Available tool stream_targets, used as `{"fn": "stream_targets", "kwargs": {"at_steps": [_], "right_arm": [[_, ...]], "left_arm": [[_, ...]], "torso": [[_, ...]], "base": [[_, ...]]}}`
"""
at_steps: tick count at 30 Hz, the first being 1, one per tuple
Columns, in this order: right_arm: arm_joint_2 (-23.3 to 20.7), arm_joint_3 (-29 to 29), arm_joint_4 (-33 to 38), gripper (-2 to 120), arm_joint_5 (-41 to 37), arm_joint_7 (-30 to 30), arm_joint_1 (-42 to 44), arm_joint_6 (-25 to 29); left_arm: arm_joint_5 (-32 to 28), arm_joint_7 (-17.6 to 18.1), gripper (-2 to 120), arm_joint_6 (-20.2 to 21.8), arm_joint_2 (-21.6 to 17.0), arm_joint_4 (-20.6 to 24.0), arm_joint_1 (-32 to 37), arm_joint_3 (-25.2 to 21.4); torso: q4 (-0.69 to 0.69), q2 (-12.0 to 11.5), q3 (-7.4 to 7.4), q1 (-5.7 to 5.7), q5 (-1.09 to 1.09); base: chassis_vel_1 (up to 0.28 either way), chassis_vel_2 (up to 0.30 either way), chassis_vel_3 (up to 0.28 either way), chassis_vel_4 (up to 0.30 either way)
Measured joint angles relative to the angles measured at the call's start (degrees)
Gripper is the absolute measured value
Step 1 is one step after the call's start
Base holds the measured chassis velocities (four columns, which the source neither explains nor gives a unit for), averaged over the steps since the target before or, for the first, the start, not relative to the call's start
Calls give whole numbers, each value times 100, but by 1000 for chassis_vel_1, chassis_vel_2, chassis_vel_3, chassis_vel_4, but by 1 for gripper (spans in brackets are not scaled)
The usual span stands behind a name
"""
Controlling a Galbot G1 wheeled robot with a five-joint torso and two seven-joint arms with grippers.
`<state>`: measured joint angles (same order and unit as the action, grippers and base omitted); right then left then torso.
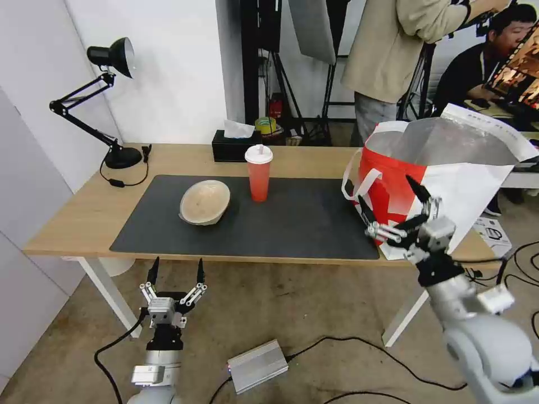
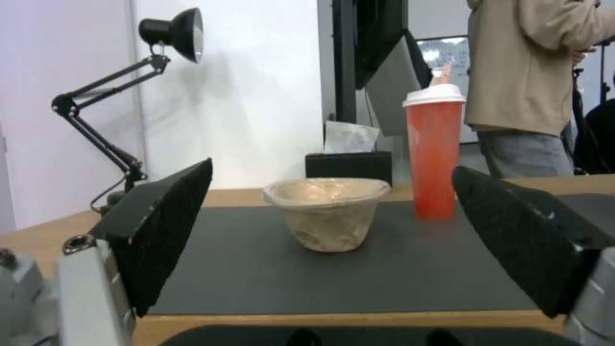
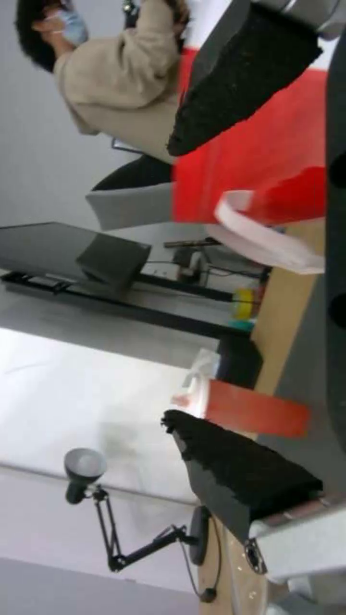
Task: Pick up the trash from the table and place it into the takeout bag.
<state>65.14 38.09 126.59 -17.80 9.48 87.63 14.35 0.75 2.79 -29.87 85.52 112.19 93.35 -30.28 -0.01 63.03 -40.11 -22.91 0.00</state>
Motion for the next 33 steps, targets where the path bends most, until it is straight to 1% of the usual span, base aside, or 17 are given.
{"fn": "stream_targets", "kwargs": {"at_steps": [1, 5, 14, 16, 20, 33], "right_arm": [[0, 0, 0, 100, 0, 0, 0, 0], [258, 23, -13, 100, 99, 46, 284, 185], [582, -42, -259, 100, 354, 153, 451, 554], [601, -44, -277, 100, 368, 161, 472, 589], [722, -88, -370, 100, 483, 221, 644, 826], [894, -203, -356, 100, 617, 229, 797, 966]], "left_arm": [[0, 0, 100, 0, 0, 0, 0, 0], [18, -14, 100, 0, -4, 25, 4, 16], [40, -18, 100, -1, -26, 41, 10, 56], [40, -18, 100, -2, -28, 47, 9, 56], [38, -19, 100, -2, -51, 50, 9, 35], [36, -21, 100, 0, -9, 4, -29, -20]], "torso": [[0, 0, 0, 0, 0], [0, 0, 0, 0, 0], [1, 0, 0, -1, 0], [1, 0, 0, -1, 0], [1, 0, 0, 0, 0], [1, 0, 0, -1, 0]], "base": [[0, 0, 0, 0], [0, 0, 0, 0], [0, 0, 0, 0], [0, 0, 0, 0], [0, 0, 0, 0], [0, 0, 0, 0]]}}
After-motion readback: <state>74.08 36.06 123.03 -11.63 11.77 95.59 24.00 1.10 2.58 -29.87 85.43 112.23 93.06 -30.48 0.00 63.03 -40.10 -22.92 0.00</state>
